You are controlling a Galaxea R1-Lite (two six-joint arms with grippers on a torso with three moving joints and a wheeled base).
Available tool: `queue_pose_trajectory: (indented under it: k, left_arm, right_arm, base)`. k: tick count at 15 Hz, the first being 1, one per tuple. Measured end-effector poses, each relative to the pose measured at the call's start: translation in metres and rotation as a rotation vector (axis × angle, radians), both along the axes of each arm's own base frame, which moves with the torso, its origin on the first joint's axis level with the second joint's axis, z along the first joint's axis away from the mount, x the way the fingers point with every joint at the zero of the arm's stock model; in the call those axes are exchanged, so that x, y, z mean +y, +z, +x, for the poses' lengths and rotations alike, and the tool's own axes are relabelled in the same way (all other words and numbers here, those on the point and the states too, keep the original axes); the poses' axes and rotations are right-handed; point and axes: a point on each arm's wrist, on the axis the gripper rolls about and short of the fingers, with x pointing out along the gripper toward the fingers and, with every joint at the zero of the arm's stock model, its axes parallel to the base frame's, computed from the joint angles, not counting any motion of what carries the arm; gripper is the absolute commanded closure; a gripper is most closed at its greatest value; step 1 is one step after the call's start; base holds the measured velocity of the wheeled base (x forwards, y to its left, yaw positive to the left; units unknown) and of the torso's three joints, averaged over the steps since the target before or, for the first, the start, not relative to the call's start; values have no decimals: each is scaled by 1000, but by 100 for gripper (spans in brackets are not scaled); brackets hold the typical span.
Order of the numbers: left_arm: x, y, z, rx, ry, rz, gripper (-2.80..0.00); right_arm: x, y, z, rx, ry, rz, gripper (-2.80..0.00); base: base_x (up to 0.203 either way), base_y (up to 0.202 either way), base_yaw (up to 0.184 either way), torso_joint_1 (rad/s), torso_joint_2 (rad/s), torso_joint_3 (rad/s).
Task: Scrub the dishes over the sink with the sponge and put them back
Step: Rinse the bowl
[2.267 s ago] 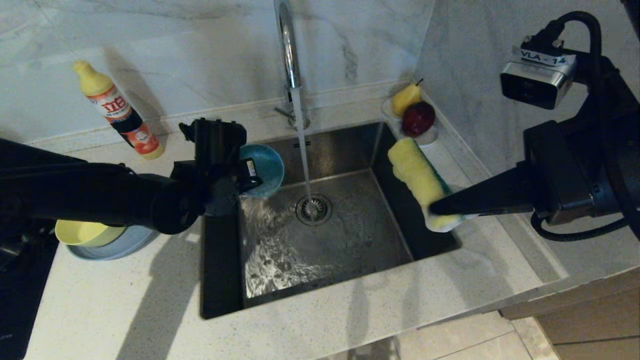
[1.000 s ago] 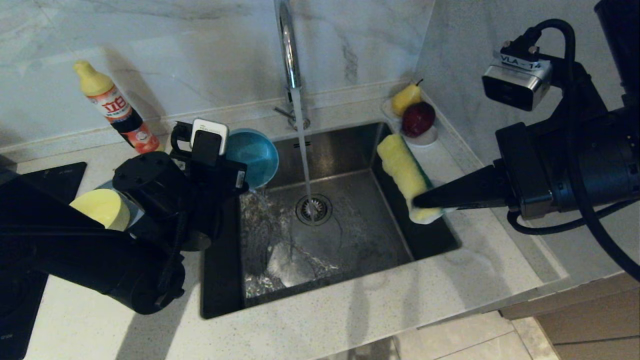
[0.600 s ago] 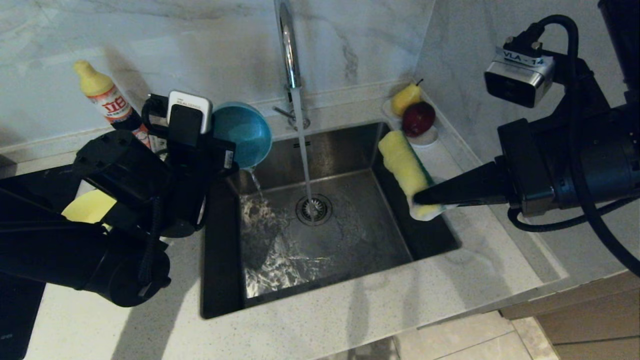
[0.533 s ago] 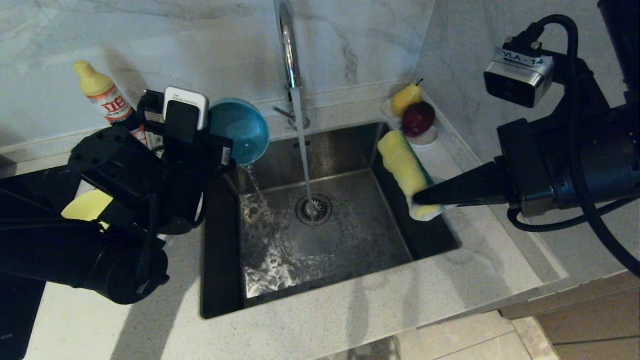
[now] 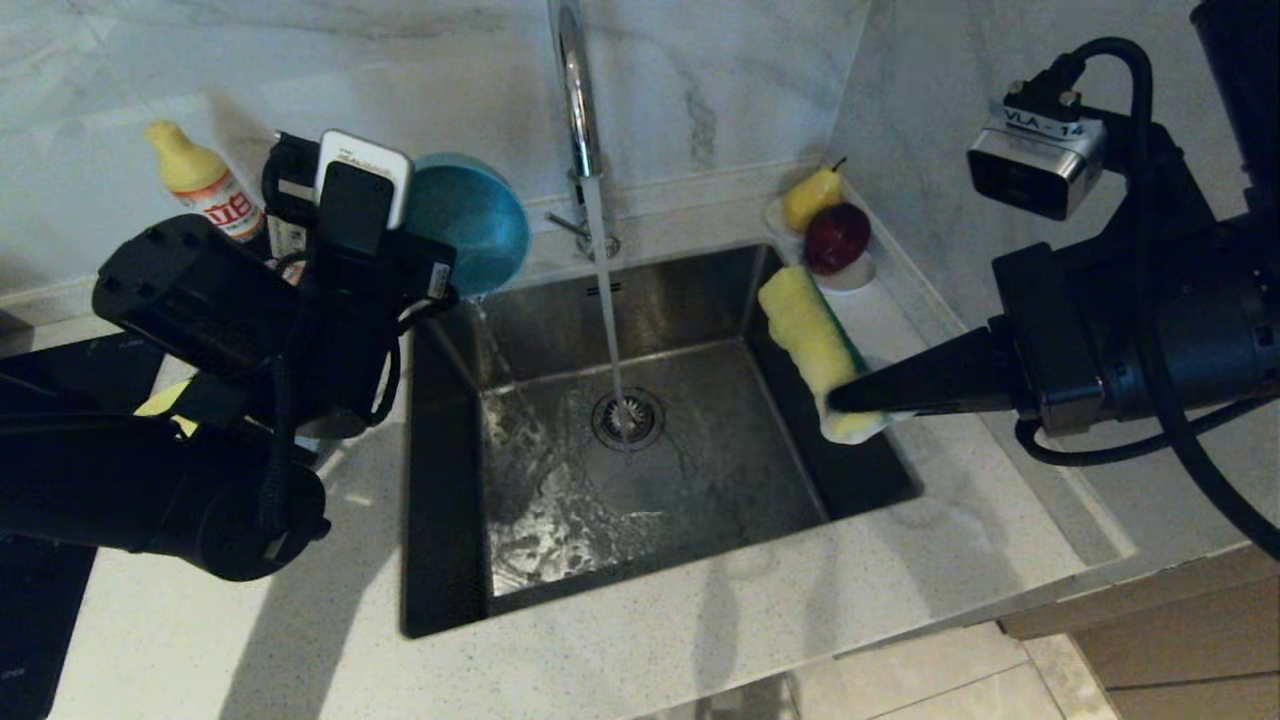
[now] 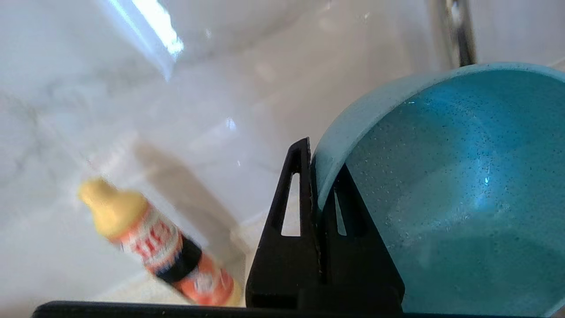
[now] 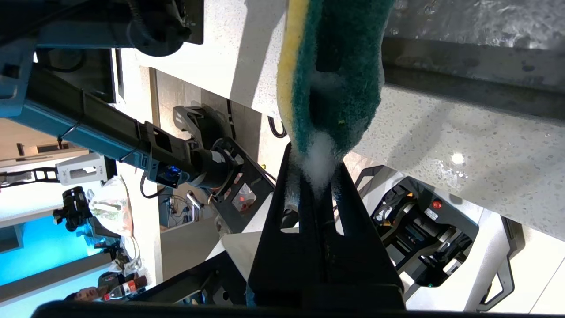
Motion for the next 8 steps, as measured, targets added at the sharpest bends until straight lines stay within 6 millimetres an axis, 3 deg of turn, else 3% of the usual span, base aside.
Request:
queue_pose_trajectory:
  k: [4, 8]
  left_arm:
    - [2, 22, -4, -78, 4, -13, 0]
    - [3, 28, -8, -97, -2, -13, 0]
  right_arm:
    - [0, 0, 0, 0, -1, 0, 0]
    - [-1, 0, 0, 1, -1, 0, 0]
  base:
    - [0, 0, 0, 0, 0, 0]
    - [0, 0, 0, 0, 0, 0]
